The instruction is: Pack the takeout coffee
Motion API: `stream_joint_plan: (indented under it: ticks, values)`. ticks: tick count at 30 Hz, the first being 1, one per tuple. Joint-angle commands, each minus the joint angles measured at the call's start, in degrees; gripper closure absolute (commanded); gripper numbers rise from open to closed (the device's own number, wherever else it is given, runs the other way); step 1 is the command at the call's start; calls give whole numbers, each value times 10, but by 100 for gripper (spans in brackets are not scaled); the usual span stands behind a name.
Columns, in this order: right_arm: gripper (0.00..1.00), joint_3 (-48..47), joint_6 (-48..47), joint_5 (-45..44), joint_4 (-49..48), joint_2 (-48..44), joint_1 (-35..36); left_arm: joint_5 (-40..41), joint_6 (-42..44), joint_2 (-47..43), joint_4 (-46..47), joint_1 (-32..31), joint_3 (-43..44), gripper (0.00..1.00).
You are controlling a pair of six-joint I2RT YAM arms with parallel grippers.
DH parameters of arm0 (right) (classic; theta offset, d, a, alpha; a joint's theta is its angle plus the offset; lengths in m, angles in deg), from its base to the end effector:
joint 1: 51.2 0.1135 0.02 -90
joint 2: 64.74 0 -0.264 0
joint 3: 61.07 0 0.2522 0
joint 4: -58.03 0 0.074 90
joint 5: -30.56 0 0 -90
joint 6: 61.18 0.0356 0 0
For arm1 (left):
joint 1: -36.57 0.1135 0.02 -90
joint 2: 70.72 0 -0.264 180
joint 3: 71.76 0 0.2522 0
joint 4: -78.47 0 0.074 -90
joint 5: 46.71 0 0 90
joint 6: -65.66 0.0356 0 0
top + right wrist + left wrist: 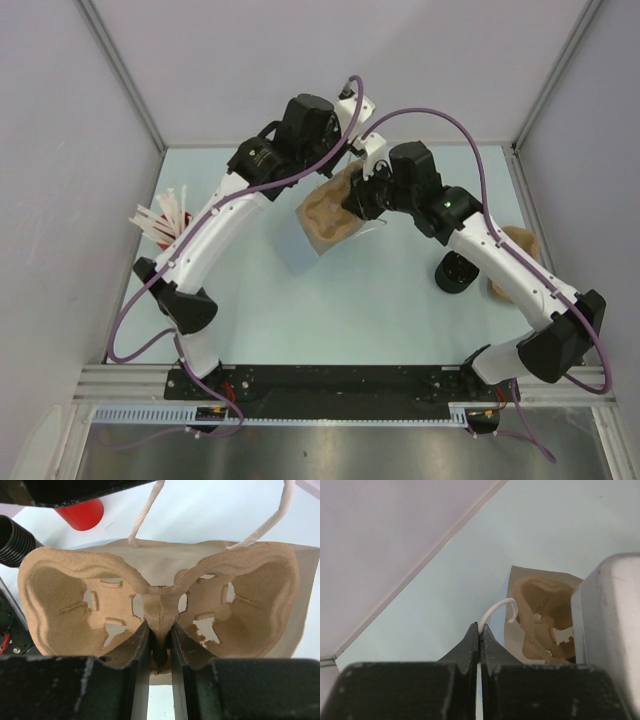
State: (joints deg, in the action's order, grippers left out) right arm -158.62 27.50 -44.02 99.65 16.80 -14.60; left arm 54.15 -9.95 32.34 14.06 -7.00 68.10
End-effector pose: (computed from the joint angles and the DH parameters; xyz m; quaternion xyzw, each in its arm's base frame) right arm 0.2523 0.1991 0.3974 -0.3401 0.7699 0.2682 0.4688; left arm 0.2786 -0.2558 0.4712 0.3697 0.7687 -0.0516 0.5194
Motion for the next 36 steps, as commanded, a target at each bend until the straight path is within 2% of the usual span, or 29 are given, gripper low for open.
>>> stream_joint_plan:
  ticks: [1,19,30,36]
  values:
    - [78,-1,-24,-49,-30,7,16,29,-7,-31,14,-7,0,100]
    - [78,14,-62,-96,-59,41,35,110,-10,-34,32,9,-20,100]
    - [78,11,-59,-84,-61,77,36,50,-33,-38,23,36,-8,100]
    - [79,7,-53,-74,-56,103,36,53,-35,-43,24,35,-13,100]
